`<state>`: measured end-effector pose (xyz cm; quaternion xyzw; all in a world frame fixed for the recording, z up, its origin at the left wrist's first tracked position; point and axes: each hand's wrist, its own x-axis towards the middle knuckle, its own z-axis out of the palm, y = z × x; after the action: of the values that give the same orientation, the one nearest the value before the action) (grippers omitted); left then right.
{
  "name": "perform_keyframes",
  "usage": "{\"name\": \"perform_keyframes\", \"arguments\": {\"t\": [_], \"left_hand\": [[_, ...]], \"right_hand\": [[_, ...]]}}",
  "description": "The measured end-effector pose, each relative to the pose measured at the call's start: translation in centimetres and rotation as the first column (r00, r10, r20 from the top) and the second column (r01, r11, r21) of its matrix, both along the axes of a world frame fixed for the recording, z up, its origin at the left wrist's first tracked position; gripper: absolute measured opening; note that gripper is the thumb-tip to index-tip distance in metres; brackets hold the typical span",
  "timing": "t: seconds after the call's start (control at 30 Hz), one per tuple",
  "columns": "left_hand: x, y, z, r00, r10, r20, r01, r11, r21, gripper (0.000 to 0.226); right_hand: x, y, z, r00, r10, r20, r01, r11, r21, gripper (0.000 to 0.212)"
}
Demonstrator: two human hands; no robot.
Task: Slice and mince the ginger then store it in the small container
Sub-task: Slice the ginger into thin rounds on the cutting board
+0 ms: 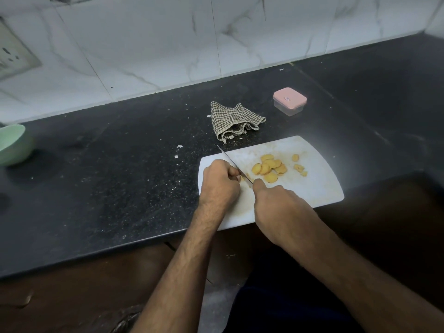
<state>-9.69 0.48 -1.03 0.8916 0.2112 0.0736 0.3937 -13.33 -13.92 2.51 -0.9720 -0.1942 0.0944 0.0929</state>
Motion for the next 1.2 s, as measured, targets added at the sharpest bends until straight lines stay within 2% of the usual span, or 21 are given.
{"name": "perform_keyframes", "arguments": {"t": [0.13,0.33,0.47,0.57,0.7,0.87,1.0,1.13,1.2], "left_hand": [[-0.3,0.0,-0.3,0.999,0.004,0.052,-0.003,1.000,-0.006,0.019],[-1.3,0.1,-1.0,0.985,-0.060,0.160,0.049,0.996,0.072,0.020],[-1.5,0.0,-1.1,0.979,-0.090,0.183,0.074,0.993,0.093,0.004],[-1.4,-0.1,-1.5,0.986,-0.091,0.143,0.079,0.993,0.087,0.020],[-0.6,-0.1,-0.9,0.985,-0.092,0.144,0.069,0.985,0.155,0.010],[0.4,0.3,-0.2,0.983,-0.074,0.168,0.053,0.991,0.122,0.003],[0.7,0.6,-0.3,0.976,-0.091,0.199,0.073,0.993,0.097,0.009],[0.2,0.1,-0.6,0.972,-0.172,0.162,0.158,0.983,0.098,0.033],[0.2,-0.1,-0.7,0.972,-0.184,0.145,0.167,0.978,0.123,0.031]], "right_hand": [[-0.3,-0.8,0.1,0.999,-0.016,0.041,0.016,1.000,-0.003,0.030],[-0.3,-2.4,0.5,0.987,-0.063,0.149,0.055,0.997,0.057,0.033],[0.0,-3.1,1.0,0.992,-0.060,0.112,0.053,0.997,0.060,0.036],[-0.2,-2.8,0.9,0.995,-0.060,0.076,0.056,0.997,0.062,0.036],[-0.3,-2.6,0.7,0.996,-0.071,0.062,0.067,0.995,0.074,0.029],[-0.1,-2.9,0.8,0.993,-0.084,0.078,0.078,0.993,0.088,0.028],[0.6,-3.3,1.3,0.992,-0.103,0.067,0.096,0.991,0.098,0.031],[0.9,-3.5,1.6,0.993,-0.110,0.051,0.106,0.991,0.084,0.028],[0.8,-3.3,1.7,0.994,-0.098,0.047,0.094,0.992,0.078,0.026]]}}
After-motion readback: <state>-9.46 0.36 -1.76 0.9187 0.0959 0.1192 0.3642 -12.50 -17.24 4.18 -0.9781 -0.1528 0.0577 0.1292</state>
